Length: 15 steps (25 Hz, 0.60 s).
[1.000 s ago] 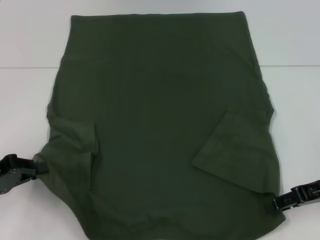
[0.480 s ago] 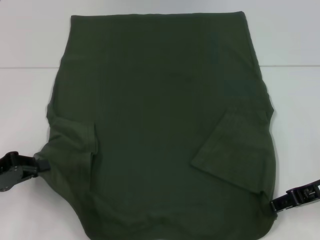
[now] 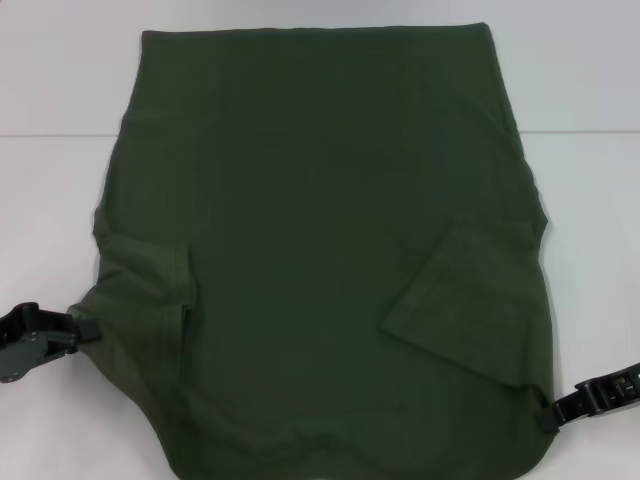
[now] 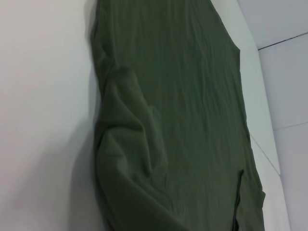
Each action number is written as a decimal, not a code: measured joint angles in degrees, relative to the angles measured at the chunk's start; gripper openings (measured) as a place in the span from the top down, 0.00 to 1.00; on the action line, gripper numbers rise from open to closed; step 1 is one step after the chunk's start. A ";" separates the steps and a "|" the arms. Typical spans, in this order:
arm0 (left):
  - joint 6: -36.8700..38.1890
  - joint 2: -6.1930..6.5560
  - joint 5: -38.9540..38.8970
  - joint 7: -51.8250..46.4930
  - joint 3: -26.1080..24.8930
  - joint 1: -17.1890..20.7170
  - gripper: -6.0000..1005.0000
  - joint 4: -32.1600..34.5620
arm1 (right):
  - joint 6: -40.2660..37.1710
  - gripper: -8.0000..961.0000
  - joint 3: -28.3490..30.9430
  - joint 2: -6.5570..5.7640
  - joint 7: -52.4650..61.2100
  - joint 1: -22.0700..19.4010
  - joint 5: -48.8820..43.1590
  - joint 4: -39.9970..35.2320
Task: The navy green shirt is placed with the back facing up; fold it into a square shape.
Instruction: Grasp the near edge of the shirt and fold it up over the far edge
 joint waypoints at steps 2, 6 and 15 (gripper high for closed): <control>-0.01 0.00 0.00 0.03 0.00 0.05 0.98 0.00 | 0.02 0.90 0.00 -0.11 0.10 -0.13 -0.02 0.00; 0.19 0.01 0.00 0.56 0.00 0.15 0.98 0.00 | -0.39 0.94 0.50 -0.58 0.05 -0.44 0.27 -0.09; 10.30 1.63 0.83 6.57 1.92 2.36 0.98 0.57 | -6.55 0.95 1.27 -2.18 -3.50 -1.94 0.38 -0.48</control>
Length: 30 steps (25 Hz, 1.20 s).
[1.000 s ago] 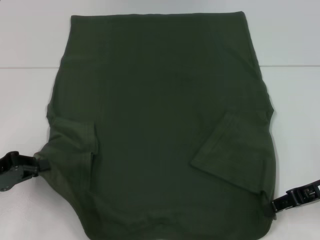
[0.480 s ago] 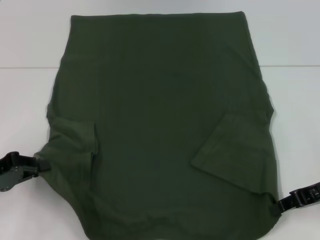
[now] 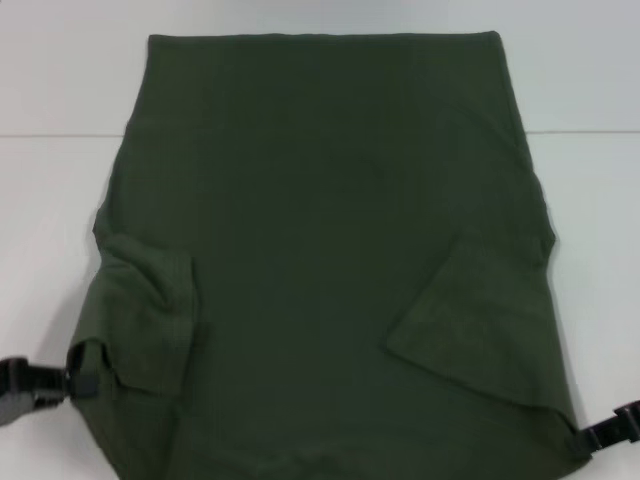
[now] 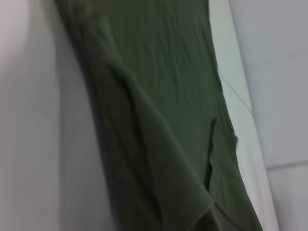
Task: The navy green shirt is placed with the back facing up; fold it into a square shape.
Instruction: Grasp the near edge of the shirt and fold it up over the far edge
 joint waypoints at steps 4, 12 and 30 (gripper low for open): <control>4.42 0.29 2.38 1.22 0.13 1.20 0.98 1.02 | -1.52 0.95 -0.02 -0.80 -0.01 -1.21 -0.28 -0.14; 9.57 -0.61 5.19 4.24 -0.20 4.10 0.98 2.37 | -4.24 0.95 -0.49 -1.43 -1.02 -4.49 -0.51 -0.21; -3.77 2.60 -7.83 -7.15 -4.63 -10.95 0.98 -6.72 | 5.98 0.95 10.78 -3.69 -2.39 -1.08 22.04 1.20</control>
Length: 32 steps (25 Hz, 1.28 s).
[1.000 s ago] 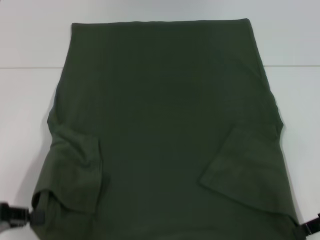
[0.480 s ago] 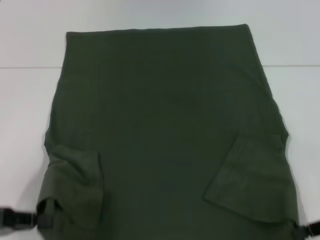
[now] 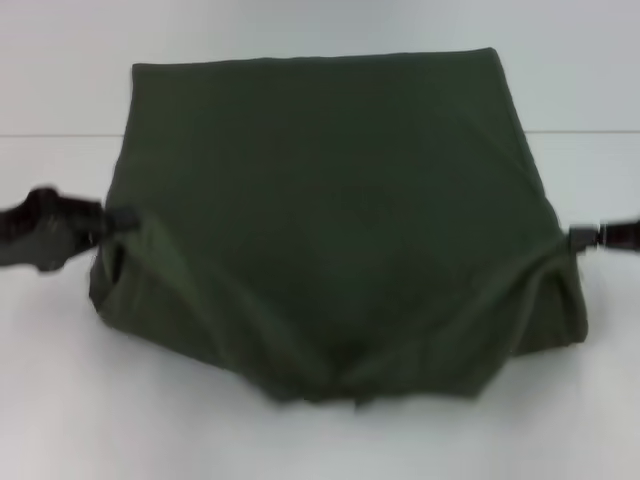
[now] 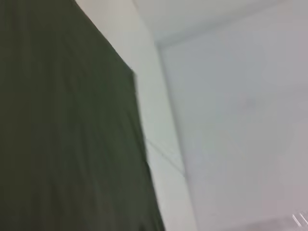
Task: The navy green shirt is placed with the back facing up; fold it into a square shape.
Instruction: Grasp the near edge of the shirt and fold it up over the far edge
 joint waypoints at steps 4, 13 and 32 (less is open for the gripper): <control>-12.71 -0.14 0.36 -1.29 1.11 -3.26 0.98 -1.81 | 13.49 0.95 -1.06 0.75 0.57 3.21 0.58 2.39; -37.90 -1.04 0.98 -4.93 11.63 -4.79 0.98 -4.19 | 42.62 0.95 -10.78 5.47 -0.61 8.66 0.72 5.67; -41.76 -2.93 -1.39 -3.15 15.34 -6.14 0.94 1.05 | 61.36 0.95 -16.50 6.81 0.19 12.39 0.98 9.03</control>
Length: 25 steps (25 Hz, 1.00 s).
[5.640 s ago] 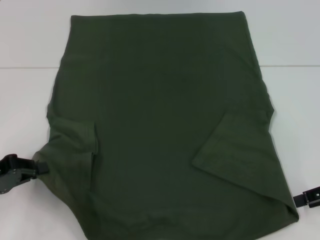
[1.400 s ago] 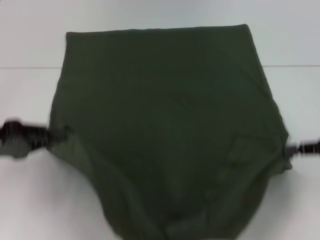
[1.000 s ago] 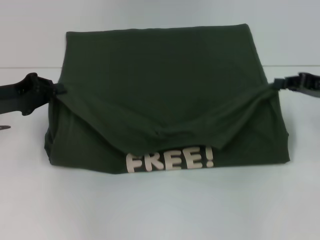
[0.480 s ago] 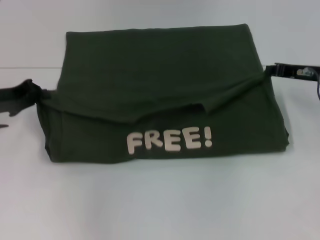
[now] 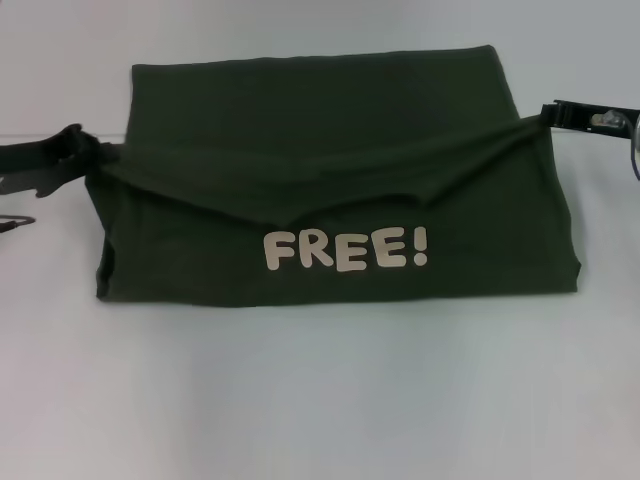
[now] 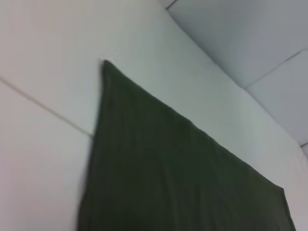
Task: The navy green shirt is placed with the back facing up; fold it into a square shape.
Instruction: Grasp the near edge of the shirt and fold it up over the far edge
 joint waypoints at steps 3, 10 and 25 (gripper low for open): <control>-1.42 -0.23 0.11 0.56 0.75 -0.97 0.94 -0.58 | 3.57 0.95 -1.36 0.34 -0.08 0.67 -0.10 1.94; -2.96 -0.66 -0.09 0.17 1.43 -1.10 0.92 -0.22 | 6.25 0.94 -3.70 1.06 0.08 1.95 -0.09 2.20; -3.19 -0.69 0.25 0.11 5.35 -1.61 0.90 -0.92 | 6.30 0.90 -9.07 -0.67 0.50 4.32 -0.30 7.19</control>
